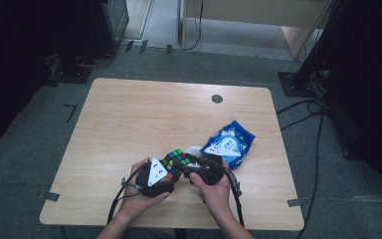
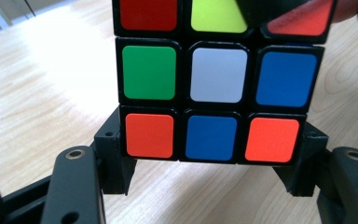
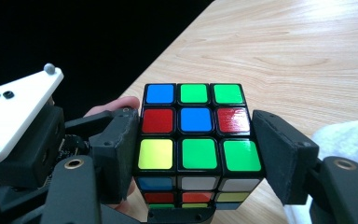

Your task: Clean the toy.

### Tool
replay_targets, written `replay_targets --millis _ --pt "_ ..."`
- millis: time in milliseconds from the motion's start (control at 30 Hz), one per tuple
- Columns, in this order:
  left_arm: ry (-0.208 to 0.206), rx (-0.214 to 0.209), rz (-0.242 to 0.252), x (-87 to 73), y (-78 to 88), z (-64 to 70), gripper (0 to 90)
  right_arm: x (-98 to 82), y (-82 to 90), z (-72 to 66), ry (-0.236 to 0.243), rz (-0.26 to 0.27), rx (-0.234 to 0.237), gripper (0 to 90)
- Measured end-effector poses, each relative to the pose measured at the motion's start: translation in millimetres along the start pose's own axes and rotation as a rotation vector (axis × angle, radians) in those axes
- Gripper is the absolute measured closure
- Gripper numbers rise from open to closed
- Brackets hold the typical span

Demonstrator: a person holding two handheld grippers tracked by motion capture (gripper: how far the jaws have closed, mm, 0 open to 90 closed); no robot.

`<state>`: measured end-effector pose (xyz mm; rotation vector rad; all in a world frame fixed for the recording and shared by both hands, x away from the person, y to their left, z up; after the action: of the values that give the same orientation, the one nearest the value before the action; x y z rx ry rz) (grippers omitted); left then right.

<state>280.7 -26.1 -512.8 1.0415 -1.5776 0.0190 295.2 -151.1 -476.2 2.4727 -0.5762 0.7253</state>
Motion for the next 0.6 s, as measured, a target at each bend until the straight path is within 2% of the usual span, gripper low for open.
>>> replay_targets --millis 233,433,600 --pt "-0.006 0.009 0.024 1.9 2.7 -0.8 34.2 2.0 0.1 1.4 -0.034 -0.002 0.038 34.7" --pt "0.021 -0.005 0.027 3.0 2.3 -0.9 33.8 1.9 0.5 3.6 -0.079 0.006 0.045 34.8" --pt "0.032 -0.012 0.041 5.3 3.4 -1.3 33.6 -0.1 -1.0 4.2 -0.081 -0.005 0.037 34.7"
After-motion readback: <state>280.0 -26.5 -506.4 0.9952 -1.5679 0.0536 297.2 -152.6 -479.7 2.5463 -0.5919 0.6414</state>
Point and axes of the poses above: each handheld gripper's, and its own axes: y roughly backward along the jaws, x roughly out of its top, z roughly to its right, the point moved 6 cm from there along -y, roughly forward along the jaws, and after that the axes turned 15 degrees about -y, right-handed, at the moved point
